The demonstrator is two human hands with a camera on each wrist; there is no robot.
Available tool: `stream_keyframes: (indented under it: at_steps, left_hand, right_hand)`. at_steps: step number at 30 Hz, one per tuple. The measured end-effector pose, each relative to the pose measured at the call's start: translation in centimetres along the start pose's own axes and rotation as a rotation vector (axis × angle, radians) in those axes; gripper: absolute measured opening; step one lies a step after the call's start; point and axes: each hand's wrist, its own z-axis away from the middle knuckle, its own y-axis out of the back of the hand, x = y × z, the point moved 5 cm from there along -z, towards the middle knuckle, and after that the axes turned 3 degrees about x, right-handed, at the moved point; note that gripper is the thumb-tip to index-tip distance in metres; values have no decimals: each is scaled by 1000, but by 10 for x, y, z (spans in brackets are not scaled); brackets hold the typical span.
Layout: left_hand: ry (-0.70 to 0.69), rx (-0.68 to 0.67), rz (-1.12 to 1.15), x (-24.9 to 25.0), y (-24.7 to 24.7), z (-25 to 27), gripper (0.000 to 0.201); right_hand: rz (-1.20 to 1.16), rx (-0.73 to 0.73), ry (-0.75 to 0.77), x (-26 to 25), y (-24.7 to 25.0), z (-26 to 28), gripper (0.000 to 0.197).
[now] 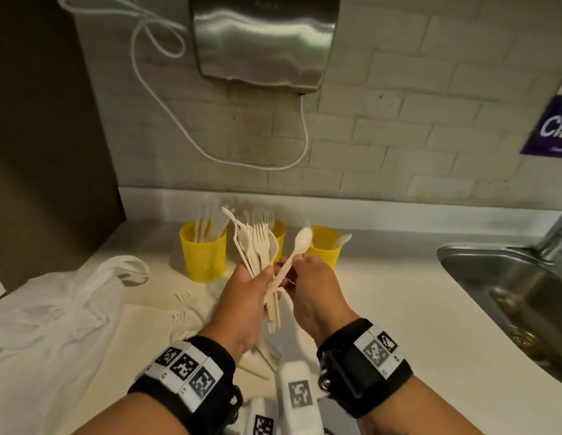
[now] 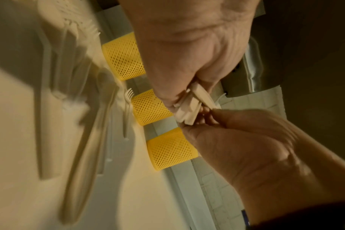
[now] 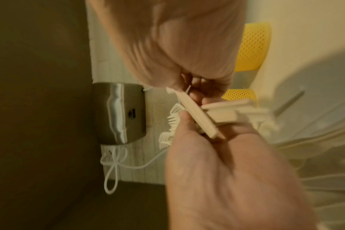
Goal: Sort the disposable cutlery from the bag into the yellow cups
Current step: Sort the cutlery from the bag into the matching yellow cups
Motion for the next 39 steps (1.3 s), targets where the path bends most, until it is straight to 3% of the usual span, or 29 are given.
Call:
stream_keyframes:
  at_steps: [3,6,8,11,15,19,25,28,31,34,37,39]
  left_hand:
    - [-20,-17,28,1,-4,1,26]
    - [-16,10,55,1,-4,1,23]
    - [-29,21,51,1,-2,-1,22]
    - [-54,6,-2,3,-2,-1,24]
    - [-71,9,-35,2,1,-2,26]
    - [-83,16,-47,2,1,-2,25]
    - [-83,17,-6,5,1,0,17]
    - [-86,20,2,7,1,0,15]
    - [-85,26,-6,10,3,-1,15]
    - [-96,33,-9,14,4,-2,15]
    - [-96,49,-10,15,6,-3,16]
    - [-89,63,3,14,6,-4,19]
  right_hand:
    - [-294,85,-43,-9,12,-3,19]
    - [-339,132,-47,-13,21,-8,17]
    - [-228,100,-32,-9,20,-9,16]
    - [59,-68,-5,7,6,-5,23]
    - [75,-112,-36,22,1,-8,17]
    - [110,-1,79,-8,8,-18,26]
    - [457,311,644,-103,34,-52,19]
    - [797,403,636,-103,43,-77,18]
    - [1029,364,556,-79,47,-90,24]
    - [986,349,505,-69,49,-83,51]
    - [893,382,669,-70,35,-49,51]
    - [791,225,627,-50,19,-28,54]
